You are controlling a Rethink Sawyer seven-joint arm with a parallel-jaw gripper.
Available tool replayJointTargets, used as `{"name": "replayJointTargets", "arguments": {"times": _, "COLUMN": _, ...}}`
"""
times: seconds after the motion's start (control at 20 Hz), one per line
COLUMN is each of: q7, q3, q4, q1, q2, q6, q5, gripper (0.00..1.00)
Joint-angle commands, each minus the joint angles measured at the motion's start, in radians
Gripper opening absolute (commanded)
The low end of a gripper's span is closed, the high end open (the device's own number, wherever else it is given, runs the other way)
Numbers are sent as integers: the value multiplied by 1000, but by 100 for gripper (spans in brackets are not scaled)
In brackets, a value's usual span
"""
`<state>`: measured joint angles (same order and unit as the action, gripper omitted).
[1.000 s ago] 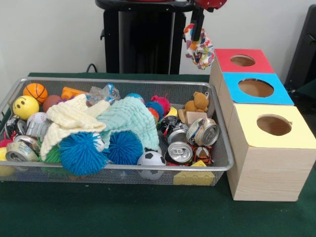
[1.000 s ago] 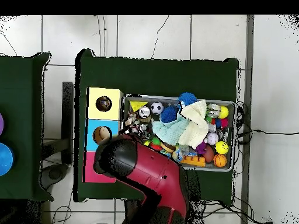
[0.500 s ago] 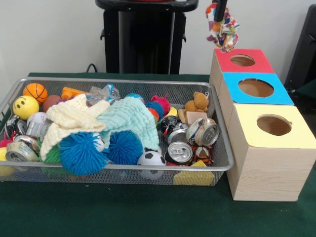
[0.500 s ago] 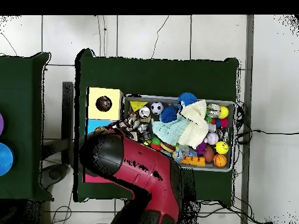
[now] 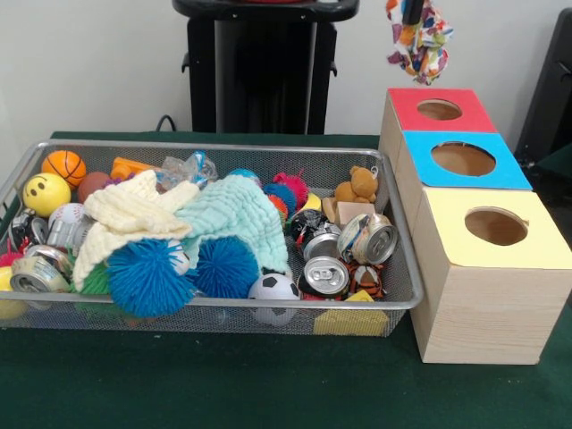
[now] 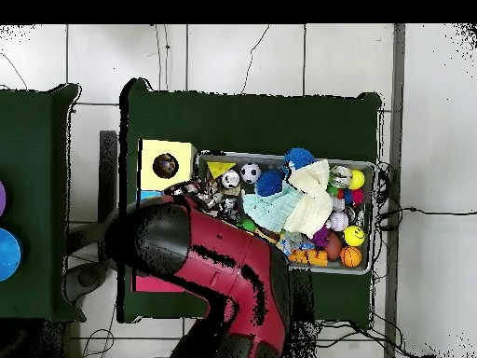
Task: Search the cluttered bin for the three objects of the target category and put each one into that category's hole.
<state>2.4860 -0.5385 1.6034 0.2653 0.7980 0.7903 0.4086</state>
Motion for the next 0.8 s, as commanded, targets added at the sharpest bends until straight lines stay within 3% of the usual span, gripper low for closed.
{"name": "replayJointTargets", "arguments": {"times": 0.05, "q7": 264, "q3": 5, "q4": -65, "q1": -11, "q2": -16, "q6": 173, "q5": 3, "gripper": 0}}
{"name": "replayJointTargets", "arguments": {"times": 0.3, "q7": 200, "q3": 59, "q4": -97, "q1": -54, "q2": -37, "q6": 162, "q5": 22, "gripper": 0}}
{"name": "replayJointTargets", "arguments": {"times": 0.8, "q7": 246, "q3": 63, "q4": -173, "q1": -38, "q2": -105, "q6": 152, "q5": 33, "gripper": 0}}
